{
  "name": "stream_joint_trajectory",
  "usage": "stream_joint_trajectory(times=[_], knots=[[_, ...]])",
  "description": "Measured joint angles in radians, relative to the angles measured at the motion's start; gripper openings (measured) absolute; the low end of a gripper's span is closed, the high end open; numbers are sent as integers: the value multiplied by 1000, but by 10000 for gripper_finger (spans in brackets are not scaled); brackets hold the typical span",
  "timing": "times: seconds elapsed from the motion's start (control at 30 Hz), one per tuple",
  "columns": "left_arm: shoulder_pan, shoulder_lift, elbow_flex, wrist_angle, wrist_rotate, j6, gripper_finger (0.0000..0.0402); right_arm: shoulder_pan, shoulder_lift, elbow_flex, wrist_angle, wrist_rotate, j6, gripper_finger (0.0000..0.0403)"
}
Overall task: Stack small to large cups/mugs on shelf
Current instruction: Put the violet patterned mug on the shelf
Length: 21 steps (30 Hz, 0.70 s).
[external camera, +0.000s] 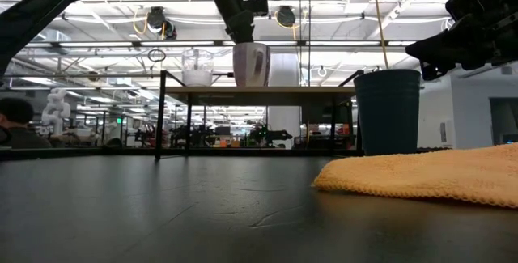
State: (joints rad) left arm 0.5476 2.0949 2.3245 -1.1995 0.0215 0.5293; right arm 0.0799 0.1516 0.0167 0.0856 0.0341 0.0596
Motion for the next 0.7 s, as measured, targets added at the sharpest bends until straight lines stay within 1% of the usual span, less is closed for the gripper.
stream_joint_trajectory(times=[0.2, 0.5, 0.7], knots=[[0, 0, 0, -2, -14, 6, 56, 0, 0, 0, 0, 0, 1, 0], [1, -2, 1, -11, -16, 91, 56, 0, 0, 0, 0, 0, 8, 0], [1, -2, 1, 10, -28, 123, 56, 0, 0, 0, 0, 0, 12, 0]])
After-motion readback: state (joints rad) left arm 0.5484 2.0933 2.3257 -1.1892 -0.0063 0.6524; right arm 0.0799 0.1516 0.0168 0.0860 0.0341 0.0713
